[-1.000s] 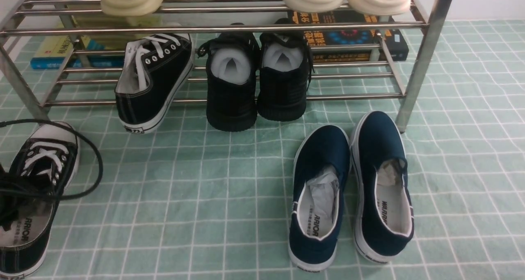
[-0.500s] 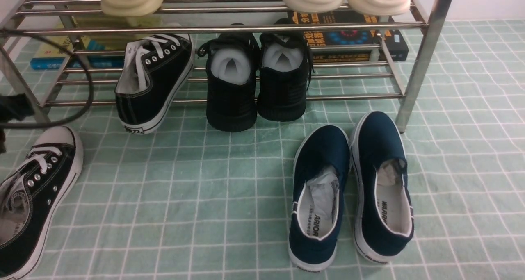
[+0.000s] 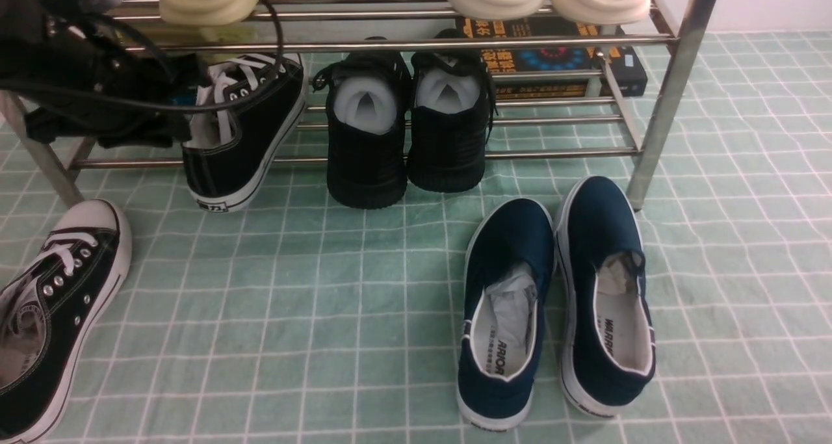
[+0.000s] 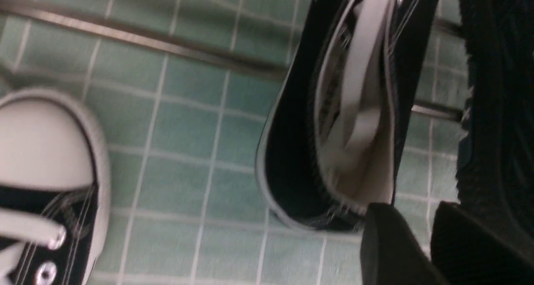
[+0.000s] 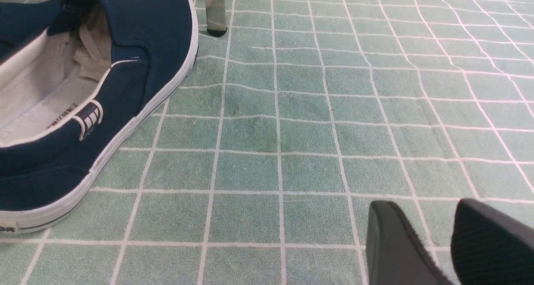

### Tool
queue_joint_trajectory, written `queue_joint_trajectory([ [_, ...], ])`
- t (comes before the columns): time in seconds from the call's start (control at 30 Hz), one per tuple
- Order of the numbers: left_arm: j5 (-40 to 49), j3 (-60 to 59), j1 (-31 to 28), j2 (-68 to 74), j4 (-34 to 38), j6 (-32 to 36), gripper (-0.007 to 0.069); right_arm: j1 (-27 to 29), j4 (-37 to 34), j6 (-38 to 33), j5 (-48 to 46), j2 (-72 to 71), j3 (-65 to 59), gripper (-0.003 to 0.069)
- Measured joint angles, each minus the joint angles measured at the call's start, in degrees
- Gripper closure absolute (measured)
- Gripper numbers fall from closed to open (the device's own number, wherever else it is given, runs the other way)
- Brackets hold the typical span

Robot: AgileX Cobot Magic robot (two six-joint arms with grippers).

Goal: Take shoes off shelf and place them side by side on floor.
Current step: 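Grasp the leftmost shoe on the bottom shelf of the shoe rack with the left gripper, then set the held shoe down on the floor in front of the rack with the left gripper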

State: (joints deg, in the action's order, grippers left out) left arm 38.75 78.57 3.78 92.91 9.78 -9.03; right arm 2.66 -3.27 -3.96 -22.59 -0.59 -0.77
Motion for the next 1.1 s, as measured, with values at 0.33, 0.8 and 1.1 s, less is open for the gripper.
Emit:
queue_joint_trajectory([
  [0.33,-8.73,1.28,0.54,7.26,-6.45,-1.39,0.0203,0.0,0.0,0.0,0.0,0.0,0.0,0.0421],
  [0.8,-6.02,1.58,0.42,12.03,-7.16,-0.52,0.0592,0.0,0.0,0.0,0.0,0.0,0.0,0.0421],
  [1.1,17.03,1.47,0.52,-1.86,-9.78,-2.74,0.0612,0.0,0.0,0.0,0.0,0.0,0.0,0.0421],
])
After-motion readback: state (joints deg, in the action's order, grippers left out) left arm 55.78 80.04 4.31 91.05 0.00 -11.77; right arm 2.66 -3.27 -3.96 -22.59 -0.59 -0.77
